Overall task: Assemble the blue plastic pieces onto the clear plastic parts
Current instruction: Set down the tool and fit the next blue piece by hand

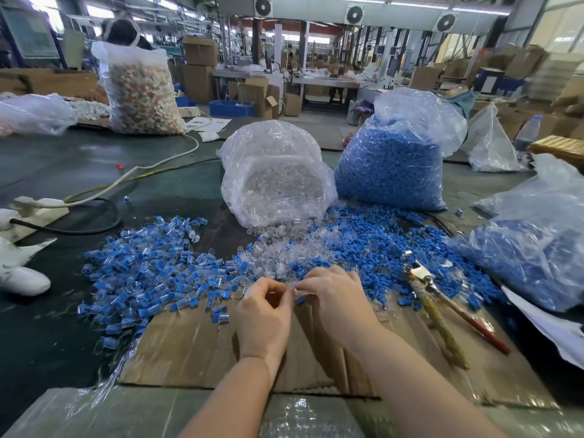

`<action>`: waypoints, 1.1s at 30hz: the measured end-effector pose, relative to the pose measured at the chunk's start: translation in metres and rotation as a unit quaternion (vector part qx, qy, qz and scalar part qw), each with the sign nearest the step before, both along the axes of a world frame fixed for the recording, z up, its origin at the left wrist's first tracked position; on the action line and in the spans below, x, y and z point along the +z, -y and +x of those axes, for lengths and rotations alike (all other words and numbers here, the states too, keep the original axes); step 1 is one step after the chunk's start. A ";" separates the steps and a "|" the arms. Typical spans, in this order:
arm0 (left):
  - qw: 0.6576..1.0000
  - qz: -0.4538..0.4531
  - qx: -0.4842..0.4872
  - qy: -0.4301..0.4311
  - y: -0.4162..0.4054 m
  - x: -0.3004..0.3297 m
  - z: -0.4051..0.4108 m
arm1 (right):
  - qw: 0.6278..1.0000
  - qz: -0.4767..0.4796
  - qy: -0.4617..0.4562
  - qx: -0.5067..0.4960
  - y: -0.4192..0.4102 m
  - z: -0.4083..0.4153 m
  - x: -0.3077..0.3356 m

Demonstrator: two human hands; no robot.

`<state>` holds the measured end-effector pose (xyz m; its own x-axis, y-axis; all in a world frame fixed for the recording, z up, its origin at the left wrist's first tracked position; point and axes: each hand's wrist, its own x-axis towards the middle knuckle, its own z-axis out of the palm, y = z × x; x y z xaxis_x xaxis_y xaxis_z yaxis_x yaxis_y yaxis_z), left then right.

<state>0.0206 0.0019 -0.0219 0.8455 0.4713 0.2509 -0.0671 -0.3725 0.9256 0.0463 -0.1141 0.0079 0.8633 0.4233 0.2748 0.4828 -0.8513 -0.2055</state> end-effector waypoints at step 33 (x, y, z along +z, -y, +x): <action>0.980 0.133 -0.148 -0.027 0.004 -0.004 -0.003 | 0.976 0.167 0.083 -0.112 0.013 -0.028 -0.026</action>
<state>0.0178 -0.0016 -0.0257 0.9507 0.1269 0.2829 -0.1628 -0.5724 0.8037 0.0179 -0.1268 -0.0184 0.8559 0.0919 0.5089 0.3421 -0.8386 -0.4240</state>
